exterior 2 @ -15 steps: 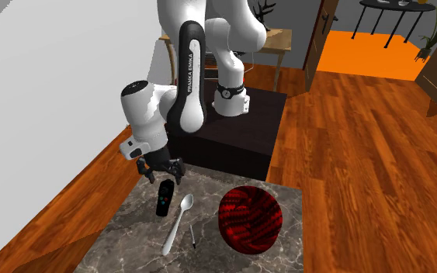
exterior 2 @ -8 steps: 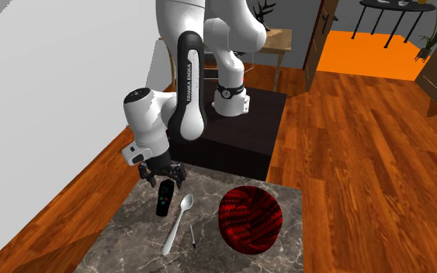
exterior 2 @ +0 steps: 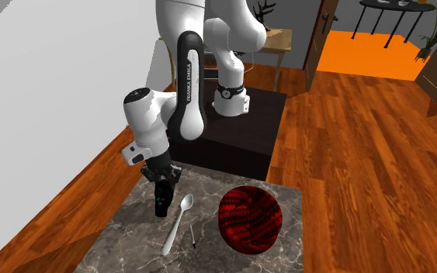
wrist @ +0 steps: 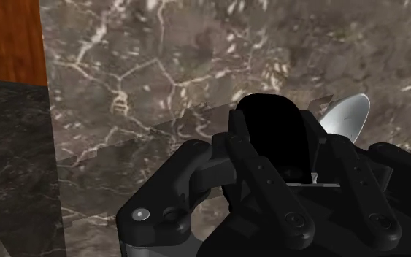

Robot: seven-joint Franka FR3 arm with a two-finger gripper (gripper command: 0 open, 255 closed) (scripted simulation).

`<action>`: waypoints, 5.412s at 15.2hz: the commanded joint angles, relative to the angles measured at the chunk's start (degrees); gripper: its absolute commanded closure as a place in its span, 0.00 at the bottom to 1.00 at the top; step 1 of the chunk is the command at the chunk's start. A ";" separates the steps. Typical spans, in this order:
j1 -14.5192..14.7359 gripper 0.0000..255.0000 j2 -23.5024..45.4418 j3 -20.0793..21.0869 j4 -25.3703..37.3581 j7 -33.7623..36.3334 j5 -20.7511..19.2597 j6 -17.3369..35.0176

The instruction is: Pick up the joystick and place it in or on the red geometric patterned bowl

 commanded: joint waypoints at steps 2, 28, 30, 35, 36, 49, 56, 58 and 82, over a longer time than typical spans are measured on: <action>0.03 1.00 0.00 0.04 0.04 0.00 -0.01 0.02; 8.04 1.00 -19.37 -11.12 -4.58 14.67 -16.76 -14.06; 8.25 1.00 -20.93 -11.59 -4.60 15.91 -18.28 -15.43; 8.47 1.00 -24.68 -12.35 -4.37 18.74 -21.73 -19.01; 8.48 1.00 -25.39 -12.45 -4.27 19.26 -22.35 -19.75; 17.37 1.00 -25.91 -4.16 -3.58 38.51 -24.90 -18.66; 22.83 1.00 -22.46 0.46 1.10 50.07 -26.61 -18.79; 24.40 1.00 -21.08 1.55 3.03 53.30 -27.28 -19.07; 25.98 1.00 -9.48 3.83 5.35 55.11 -25.88 -9.52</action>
